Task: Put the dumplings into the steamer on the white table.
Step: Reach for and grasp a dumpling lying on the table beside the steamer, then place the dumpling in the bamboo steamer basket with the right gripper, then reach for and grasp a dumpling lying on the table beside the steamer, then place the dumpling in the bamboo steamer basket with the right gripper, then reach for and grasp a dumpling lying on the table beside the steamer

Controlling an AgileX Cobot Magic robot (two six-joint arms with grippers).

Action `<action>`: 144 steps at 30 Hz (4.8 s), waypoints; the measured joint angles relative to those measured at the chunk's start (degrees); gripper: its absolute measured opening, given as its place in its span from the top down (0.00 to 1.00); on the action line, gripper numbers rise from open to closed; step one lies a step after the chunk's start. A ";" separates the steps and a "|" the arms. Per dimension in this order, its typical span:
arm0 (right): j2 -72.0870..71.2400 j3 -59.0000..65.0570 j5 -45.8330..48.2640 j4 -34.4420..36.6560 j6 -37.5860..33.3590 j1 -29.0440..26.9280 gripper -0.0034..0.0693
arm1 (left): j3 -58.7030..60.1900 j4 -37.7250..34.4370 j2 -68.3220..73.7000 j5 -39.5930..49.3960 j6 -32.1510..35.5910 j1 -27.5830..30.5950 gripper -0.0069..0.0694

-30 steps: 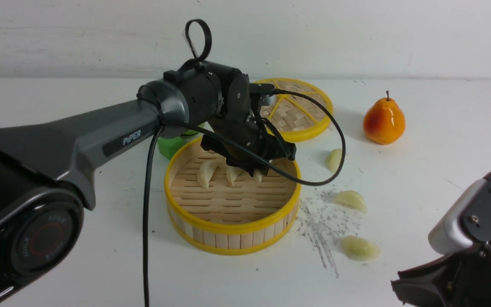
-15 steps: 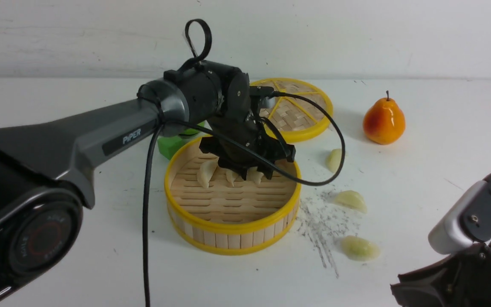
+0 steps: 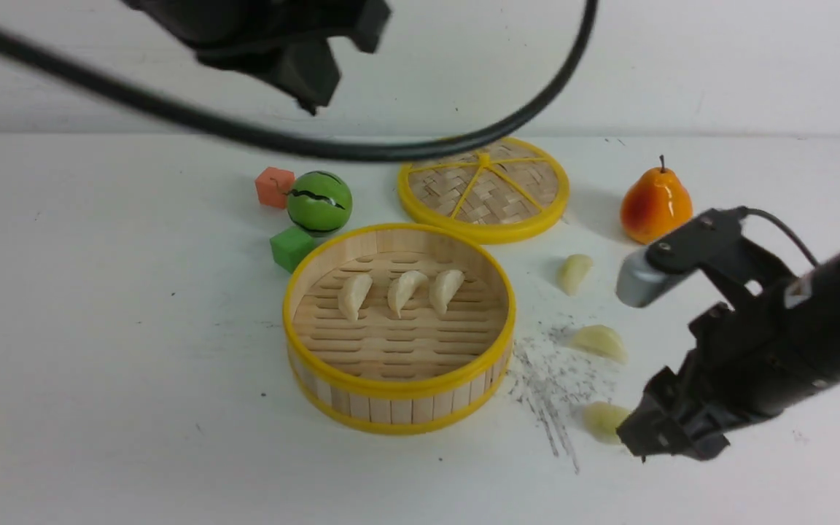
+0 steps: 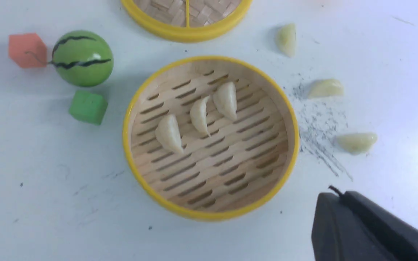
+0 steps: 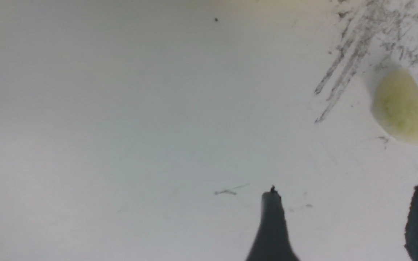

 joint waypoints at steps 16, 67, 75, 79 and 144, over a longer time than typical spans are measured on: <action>24.24 -7.51 -10.81 -8.52 0.00 0.00 0.44 | 67.85 11.28 -63.40 -30.83 -4.67 0.05 0.93; 25.03 -28.58 -17.19 23.29 -2.94 4.42 0.22 | 87.60 14.90 -80.62 -44.37 -11.46 0.05 0.92; 22.21 -27.92 -0.82 3.01 -8.26 -7.42 0.35 | 88.32 20.14 -80.62 -47.29 -11.46 0.05 0.92; 28.13 -27.43 -2.78 0.97 -15.31 -7.91 0.44 | 89.43 20.76 -80.57 -48.80 -11.46 0.05 0.92; 42.91 -51.88 -1.81 -18.97 48.23 -6.74 0.19 | 90.08 21.96 -80.52 -50.20 -11.46 0.05 0.89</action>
